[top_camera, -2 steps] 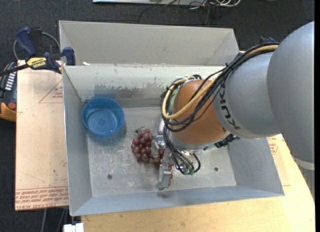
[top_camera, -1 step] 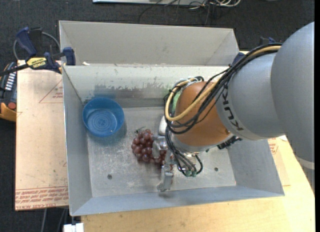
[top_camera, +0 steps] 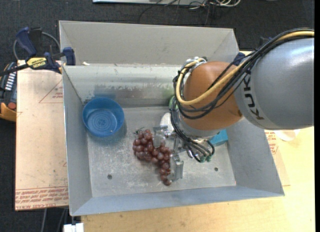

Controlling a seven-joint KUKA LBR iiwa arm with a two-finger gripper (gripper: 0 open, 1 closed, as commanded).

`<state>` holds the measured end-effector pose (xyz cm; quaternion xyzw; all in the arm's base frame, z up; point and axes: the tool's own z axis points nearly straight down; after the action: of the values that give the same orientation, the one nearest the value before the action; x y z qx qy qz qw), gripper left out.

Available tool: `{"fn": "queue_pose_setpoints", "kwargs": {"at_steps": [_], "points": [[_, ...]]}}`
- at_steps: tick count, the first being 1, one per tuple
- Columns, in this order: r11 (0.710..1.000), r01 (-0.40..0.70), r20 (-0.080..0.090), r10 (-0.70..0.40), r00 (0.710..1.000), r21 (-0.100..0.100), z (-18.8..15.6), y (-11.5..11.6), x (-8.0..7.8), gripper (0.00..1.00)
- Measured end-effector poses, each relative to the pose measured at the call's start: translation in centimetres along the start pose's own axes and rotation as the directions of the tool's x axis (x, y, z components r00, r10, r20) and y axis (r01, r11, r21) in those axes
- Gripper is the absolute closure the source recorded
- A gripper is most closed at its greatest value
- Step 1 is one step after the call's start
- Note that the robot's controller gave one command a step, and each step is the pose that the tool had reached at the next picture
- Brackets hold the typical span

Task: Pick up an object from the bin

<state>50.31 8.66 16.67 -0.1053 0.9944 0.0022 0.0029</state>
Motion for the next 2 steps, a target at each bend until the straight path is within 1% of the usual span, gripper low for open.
{"fn": "queue_pose_setpoints", "kwargs": {"at_steps": [1, 2], "points": [[0.982, -0.188, -0.014, 0.188, 0.982, 0.002, 6.3, 0.2, 1.0, 0.00], [1.000, -0.022, 0.006, 0.022, 1.000, 0.000, 5.0, -1.7, -7.2, 0.00]]}}
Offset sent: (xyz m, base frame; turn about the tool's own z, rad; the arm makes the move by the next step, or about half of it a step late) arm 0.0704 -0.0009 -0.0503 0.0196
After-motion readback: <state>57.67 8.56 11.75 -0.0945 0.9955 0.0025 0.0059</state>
